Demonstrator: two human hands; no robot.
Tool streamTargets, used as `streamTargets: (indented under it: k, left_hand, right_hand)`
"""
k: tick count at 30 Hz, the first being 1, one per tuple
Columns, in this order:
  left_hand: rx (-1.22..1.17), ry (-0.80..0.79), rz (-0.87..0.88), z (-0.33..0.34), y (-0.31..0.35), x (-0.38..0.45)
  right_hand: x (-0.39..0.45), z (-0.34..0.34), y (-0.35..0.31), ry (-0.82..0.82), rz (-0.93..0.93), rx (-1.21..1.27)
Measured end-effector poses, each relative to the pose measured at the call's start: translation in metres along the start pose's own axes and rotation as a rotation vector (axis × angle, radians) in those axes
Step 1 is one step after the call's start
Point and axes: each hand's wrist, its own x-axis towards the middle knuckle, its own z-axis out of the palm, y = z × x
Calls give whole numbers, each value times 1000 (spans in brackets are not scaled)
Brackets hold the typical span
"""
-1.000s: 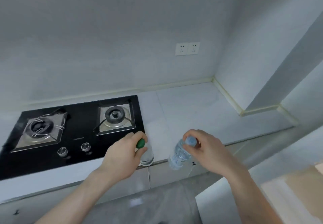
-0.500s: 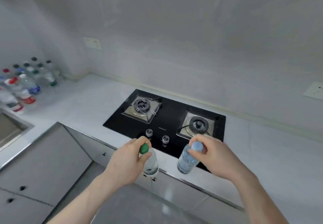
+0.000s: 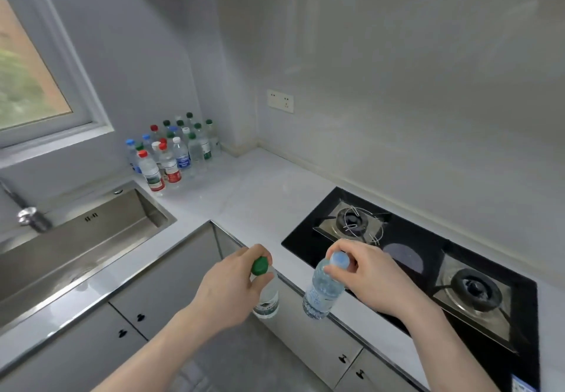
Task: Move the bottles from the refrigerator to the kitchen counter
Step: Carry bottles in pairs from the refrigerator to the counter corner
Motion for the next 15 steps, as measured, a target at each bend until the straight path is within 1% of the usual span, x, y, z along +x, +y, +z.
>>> streamTargets:
  k: [6,15]
  left_hand:
    - [3,33,-93,-39,-65,15]
    - [34,92,-205,-64,-135,73]
  right_hand:
    - [66,29,-49,-53,-61,-8]
    - [181,60,-81,-122,-131,-35]
